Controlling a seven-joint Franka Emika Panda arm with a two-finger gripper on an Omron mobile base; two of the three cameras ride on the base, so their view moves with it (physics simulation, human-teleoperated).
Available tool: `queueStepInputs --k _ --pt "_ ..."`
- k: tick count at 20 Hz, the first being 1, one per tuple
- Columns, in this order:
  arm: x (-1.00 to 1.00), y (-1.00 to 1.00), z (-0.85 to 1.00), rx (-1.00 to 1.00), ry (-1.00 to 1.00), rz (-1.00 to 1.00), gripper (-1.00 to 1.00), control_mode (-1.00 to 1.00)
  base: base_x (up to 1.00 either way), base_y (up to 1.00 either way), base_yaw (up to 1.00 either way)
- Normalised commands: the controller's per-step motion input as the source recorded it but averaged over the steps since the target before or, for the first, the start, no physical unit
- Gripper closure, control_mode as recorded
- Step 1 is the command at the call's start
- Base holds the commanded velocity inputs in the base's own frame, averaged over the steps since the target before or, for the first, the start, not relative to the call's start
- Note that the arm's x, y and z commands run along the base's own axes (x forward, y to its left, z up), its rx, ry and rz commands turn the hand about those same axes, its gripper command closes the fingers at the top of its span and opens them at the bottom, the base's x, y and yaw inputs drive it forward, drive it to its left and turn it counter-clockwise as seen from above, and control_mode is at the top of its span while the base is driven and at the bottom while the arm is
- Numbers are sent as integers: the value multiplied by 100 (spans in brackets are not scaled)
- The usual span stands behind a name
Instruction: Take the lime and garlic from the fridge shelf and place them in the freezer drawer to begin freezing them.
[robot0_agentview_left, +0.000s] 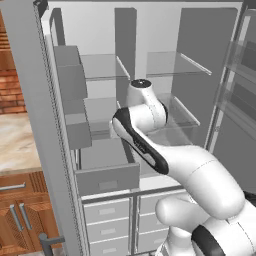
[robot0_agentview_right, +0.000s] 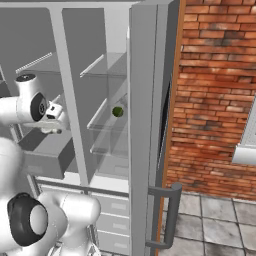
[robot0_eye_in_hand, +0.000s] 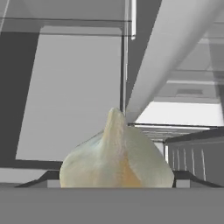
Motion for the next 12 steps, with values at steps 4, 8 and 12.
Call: queueStepInputs --k 4,8,12 --pt "60 61 -64 0 43 7 100 -100 0 0 0" --pt "60 40 -64 0 29 5 100 -100 0 0 0" --pt "35 14 -59 0 7 2 100 -100 0 0 0"
